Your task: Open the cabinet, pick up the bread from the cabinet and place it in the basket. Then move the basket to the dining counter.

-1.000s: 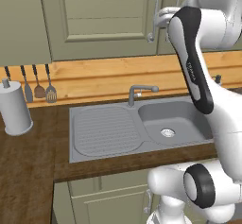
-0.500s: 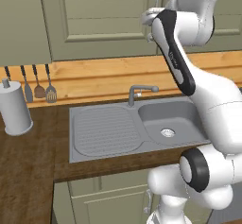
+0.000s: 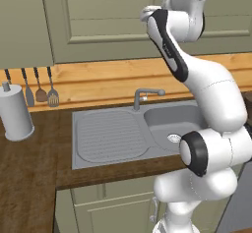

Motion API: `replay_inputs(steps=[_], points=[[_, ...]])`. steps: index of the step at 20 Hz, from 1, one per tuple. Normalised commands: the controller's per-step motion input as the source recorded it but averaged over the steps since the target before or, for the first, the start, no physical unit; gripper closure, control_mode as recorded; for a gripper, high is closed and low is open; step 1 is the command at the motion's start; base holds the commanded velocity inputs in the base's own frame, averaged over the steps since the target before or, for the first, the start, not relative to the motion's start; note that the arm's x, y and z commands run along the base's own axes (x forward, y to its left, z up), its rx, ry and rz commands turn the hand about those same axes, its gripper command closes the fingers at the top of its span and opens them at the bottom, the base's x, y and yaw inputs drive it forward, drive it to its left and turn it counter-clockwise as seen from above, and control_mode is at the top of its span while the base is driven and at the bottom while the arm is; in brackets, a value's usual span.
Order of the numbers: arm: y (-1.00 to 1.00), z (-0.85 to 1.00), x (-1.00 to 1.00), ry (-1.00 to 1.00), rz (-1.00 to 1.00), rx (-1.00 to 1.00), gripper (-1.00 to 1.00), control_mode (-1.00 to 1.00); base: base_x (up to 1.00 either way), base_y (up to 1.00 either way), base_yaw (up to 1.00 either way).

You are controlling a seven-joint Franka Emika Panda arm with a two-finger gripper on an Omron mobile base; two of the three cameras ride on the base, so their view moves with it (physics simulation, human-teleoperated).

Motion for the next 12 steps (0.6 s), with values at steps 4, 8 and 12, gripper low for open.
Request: replay_inputs(steps=[4,8,12], points=[[0.02,-0.05,0.56,0.00,0.00,0.00,-1.00,-1.00,0.00,0.00,0.00],[0.26,-0.45,0.22,-0.09,0.00,0.00,1.00,-1.00,0.00,0.00,0.00],[0.14,-0.38,0.60,-0.14,0.00,0.00,1.00,-1.00,0.00,0.00,0.00]])
